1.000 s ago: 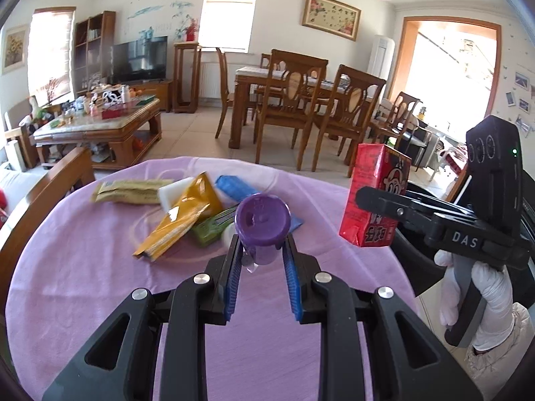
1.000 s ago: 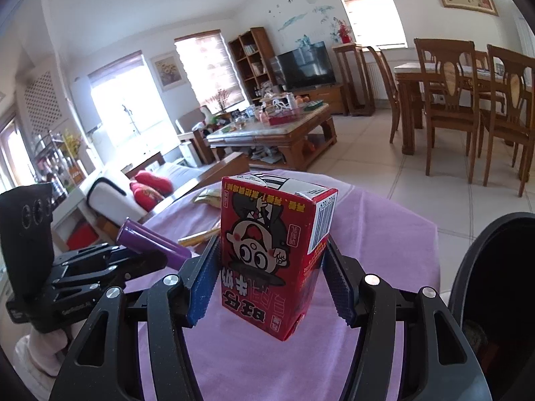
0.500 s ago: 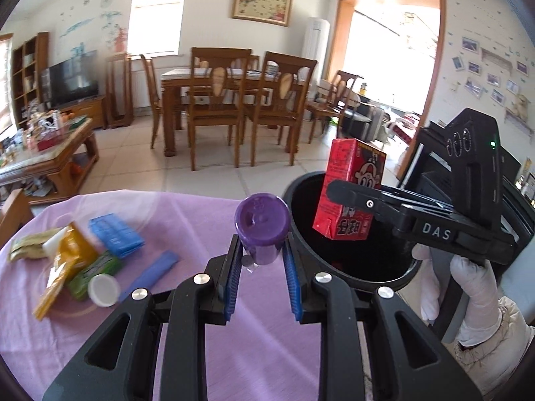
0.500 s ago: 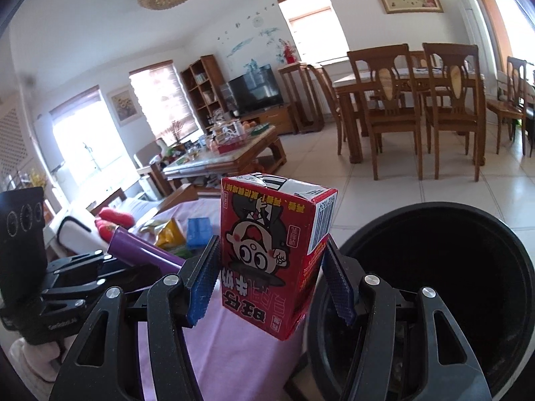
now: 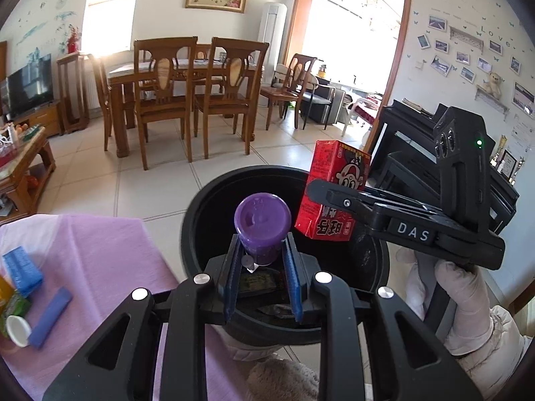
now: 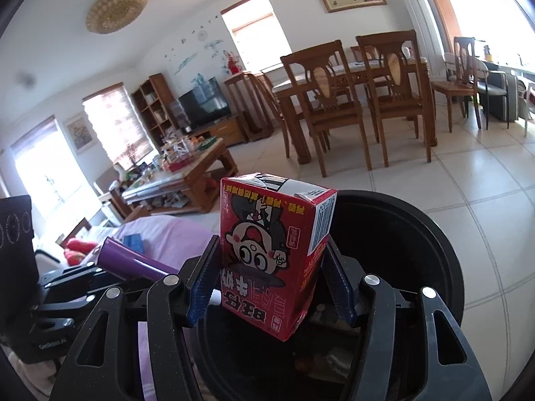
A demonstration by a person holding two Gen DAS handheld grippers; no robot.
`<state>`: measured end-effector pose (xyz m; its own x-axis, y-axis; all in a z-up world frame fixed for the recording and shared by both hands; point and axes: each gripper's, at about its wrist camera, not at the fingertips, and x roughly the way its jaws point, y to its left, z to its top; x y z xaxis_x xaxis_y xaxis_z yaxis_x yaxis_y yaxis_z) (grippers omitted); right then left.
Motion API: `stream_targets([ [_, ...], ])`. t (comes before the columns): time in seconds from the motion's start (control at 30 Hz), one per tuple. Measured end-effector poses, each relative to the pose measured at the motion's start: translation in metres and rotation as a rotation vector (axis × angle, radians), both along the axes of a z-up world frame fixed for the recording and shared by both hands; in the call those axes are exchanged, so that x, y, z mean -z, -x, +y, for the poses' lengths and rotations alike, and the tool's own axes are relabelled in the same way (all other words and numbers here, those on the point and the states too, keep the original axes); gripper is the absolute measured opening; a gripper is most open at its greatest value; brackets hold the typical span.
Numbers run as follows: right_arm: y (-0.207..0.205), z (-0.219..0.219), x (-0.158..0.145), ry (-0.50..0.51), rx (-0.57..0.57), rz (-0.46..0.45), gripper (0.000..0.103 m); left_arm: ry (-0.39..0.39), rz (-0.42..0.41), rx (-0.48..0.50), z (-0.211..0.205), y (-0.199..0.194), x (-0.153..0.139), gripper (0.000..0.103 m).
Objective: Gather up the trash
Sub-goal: 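Carry the purple tube and red milk box over the black bin and open both tools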
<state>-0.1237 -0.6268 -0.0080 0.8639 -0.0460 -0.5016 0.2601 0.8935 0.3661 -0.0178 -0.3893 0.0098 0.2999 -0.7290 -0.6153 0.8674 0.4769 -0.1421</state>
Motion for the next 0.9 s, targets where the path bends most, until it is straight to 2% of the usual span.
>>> stream_targets([
  [0.37,-0.004,-0.017,0.036,-0.008,0.039,0.09,0.059,-0.089,0.022,0.058,-0.042,0.002,0.03,0.025],
  [0.57,-0.012,-0.015,0.042,-0.008,0.047,0.112,0.059,-0.121,0.042,0.068,-0.05,0.001,0.042,0.025],
  [0.67,-0.013,-0.012,0.044,-0.008,0.052,0.121,0.059,-0.12,0.042,0.077,-0.05,0.002,0.041,0.025],
  [0.73,-0.013,-0.012,0.047,-0.014,0.051,0.127,0.054,-0.134,0.04,0.08,-0.053,0.005,0.042,0.025],
  [0.9,-0.013,-0.01,0.046,-0.022,0.055,0.117,0.054,-0.137,0.045,0.079,-0.055,0.004,0.042,0.025],
])
